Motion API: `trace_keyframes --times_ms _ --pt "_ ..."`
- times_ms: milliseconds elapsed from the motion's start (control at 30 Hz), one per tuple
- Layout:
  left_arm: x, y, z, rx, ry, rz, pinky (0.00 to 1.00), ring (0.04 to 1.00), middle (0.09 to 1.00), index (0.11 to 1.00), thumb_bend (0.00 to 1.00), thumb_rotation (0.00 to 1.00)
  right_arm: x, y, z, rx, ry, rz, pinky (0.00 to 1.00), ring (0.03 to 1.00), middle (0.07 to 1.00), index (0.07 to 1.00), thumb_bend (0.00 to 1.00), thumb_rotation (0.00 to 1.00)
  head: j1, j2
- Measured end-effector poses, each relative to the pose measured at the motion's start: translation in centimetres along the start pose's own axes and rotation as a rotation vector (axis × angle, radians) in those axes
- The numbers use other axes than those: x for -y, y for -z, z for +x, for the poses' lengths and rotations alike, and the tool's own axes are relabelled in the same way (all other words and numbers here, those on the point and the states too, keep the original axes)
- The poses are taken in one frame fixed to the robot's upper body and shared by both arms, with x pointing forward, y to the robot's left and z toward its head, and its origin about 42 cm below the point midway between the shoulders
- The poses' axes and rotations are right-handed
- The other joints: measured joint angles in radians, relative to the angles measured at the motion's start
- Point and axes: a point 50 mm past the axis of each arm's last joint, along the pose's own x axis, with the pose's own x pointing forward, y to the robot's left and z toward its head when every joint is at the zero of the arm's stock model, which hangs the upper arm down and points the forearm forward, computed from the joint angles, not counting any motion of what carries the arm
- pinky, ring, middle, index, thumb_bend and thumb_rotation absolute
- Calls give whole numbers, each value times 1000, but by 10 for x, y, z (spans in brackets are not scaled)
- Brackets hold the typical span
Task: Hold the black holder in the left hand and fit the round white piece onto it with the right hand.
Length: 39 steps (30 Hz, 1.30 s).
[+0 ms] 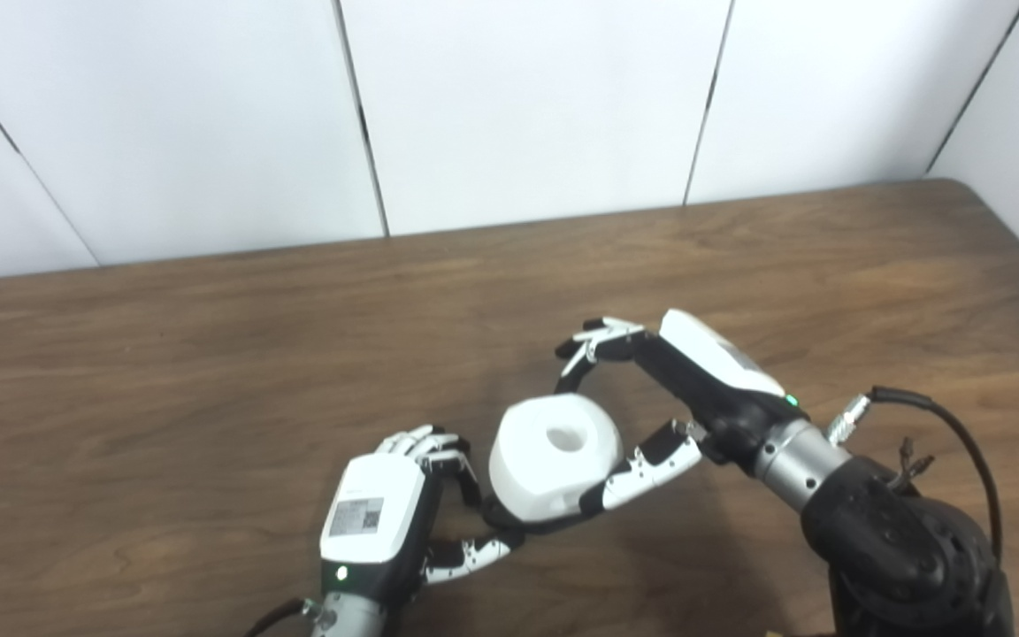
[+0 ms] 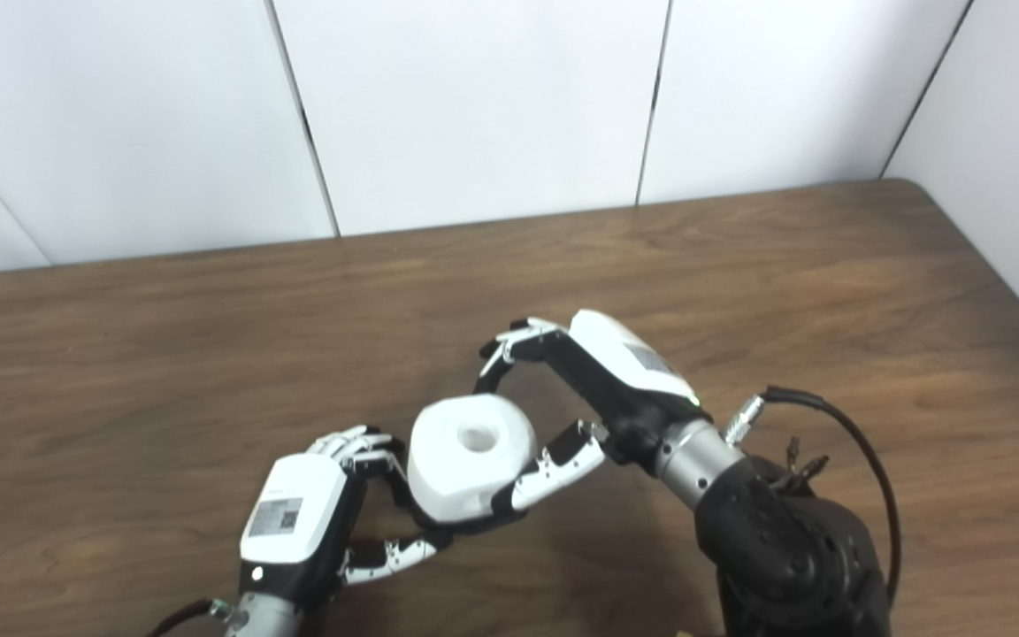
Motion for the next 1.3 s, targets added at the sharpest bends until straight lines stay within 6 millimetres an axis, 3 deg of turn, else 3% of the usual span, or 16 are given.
trace_keyframes --times_ms 1100,1300 --pt "1 0 -1 -1 -10 -3 827 833 747 489 521 49 -6 4 3 19 15 -112 835 924 787 482 524 134 -3 15" --pt "1 0 -1 -3 -9 -3 830 834 749 489 521 49 -11 7 4 32 28 -178 968 932 793 482 523 134 -8 20"
